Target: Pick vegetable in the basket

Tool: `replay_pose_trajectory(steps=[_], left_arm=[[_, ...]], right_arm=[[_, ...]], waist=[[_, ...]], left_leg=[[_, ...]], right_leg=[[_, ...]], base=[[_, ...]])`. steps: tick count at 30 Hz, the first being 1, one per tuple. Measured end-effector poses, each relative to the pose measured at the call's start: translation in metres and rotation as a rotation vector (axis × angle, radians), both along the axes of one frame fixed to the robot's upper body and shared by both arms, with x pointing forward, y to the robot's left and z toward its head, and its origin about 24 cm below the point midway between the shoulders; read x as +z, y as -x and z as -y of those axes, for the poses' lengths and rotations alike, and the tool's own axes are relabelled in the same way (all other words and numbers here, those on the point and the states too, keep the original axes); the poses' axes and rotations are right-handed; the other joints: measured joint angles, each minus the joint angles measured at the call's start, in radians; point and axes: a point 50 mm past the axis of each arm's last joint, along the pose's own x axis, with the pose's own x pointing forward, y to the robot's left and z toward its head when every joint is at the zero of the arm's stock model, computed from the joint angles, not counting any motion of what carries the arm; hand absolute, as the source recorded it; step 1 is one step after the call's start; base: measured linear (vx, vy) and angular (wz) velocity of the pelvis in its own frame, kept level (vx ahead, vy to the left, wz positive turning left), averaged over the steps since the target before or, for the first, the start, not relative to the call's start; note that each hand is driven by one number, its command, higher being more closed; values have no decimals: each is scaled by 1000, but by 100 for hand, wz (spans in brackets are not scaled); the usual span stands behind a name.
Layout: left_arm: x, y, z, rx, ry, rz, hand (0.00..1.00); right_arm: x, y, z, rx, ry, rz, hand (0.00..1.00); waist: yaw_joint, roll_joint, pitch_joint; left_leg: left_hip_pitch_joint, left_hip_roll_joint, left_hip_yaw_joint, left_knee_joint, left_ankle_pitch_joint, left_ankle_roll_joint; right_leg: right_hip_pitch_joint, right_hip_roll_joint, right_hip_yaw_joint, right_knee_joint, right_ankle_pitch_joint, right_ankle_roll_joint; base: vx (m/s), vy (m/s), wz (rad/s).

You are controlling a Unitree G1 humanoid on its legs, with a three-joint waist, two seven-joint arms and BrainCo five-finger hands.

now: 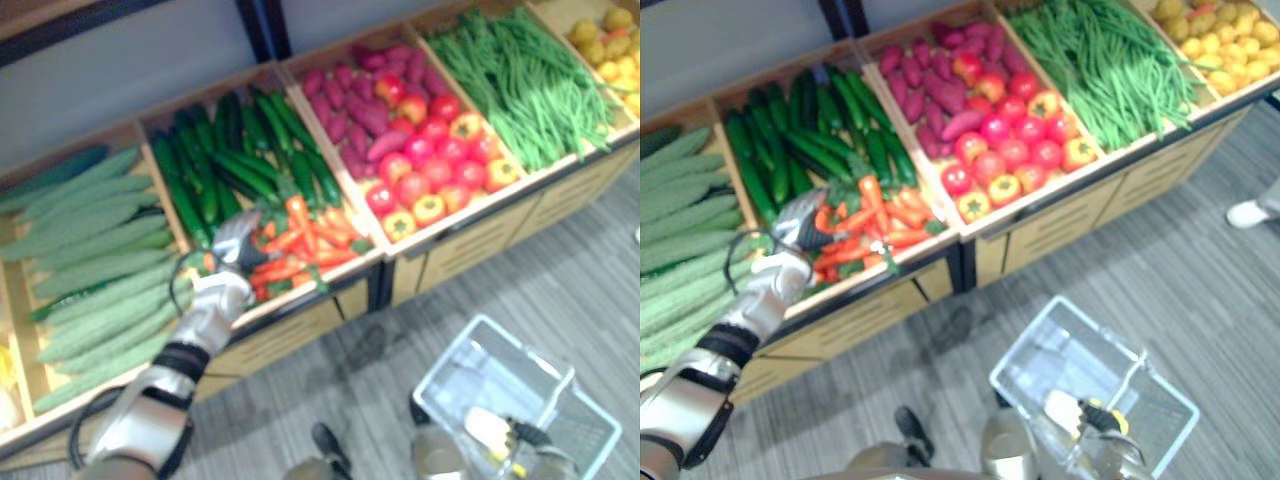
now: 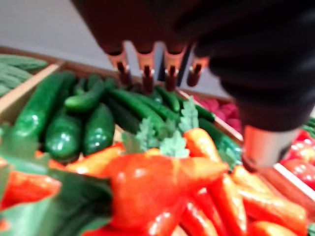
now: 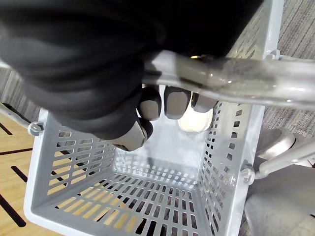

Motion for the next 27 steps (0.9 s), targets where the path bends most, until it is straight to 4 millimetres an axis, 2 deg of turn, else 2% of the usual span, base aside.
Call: replay_pose_trajectory(steps=[5, 7, 9, 13, 14, 16, 20, 24, 27], left_arm=[[6, -6, -4, 32, -4, 3, 0], [21, -13, -4, 49, 3, 42, 0], [27, -16, -2, 51, 5, 55, 0], [30, -20, -2, 80, 18, 40, 0], [30, -21, -4, 111, 31, 36, 100], [32, -22, -8, 132, 40, 40, 100], [57, -29, -12, 190, 65, 119, 100], [66, -32, -11, 191, 66, 139, 100], [63, -33, -4, 176, 75, 136, 100]], right_arm=[[5, -14, -1, 11, 1, 36, 100], [8, -22, -1, 3, -3, 69, 100], [10, -26, -2, 1, -3, 86, 100], [13, -32, -3, 9, -3, 108, 100], [16, -37, -5, 34, 4, 123, 100], [18, -41, -6, 44, 8, 135, 100], [20, -45, -5, 42, 5, 156, 100], [24, -50, -5, 60, 11, 173, 100], [25, -51, -6, 68, 15, 175, 100]], waist=[[-7, 1, 39], [-7, -1, 64], [-6, -3, 88], [-2, -5, 106], [-2, -8, 120], [-2, -9, 121], [20, -16, 141], [26, -17, 142], [30, -18, 143]], left_leg=[[-25, 13, 19, 11, -1, -1], [-56, 17, 23, 19, 1, 1], [-58, 25, 37, 25, 1, 1], [-72, 31, 43, 34, 0, 0], [-75, 33, 44, 35, 0, 0], [-92, 34, 43, 40, 0, 0], [-123, 39, 43, 50, 1, 1], [-142, 37, 43, 48, 3, 4], [-141, 38, 43, 48, 4, 4]], right_leg=[[-36, 13, 24, 8, 4, -6], [-71, 14, 31, 19, 8, -10], [-75, 15, 40, 20, 10, -11], [-95, 18, 54, 30, 10, -11], [-99, 20, 55, 33, 10, -11], [-117, 20, 56, 38, 10, -11], [-148, 21, 56, 51, 11, -13], [-168, 19, 55, 53, 11, -13], [-166, 19, 53, 53, 11, -13]], base=[[-16, -32, -12], [-16, -19, -9], [0, -17, -9], [8, -15, -8], [0, 0, 0], [-15, -8, 0], [-23, -18, 3], [9, -2, 0], [43, -8, 0]])
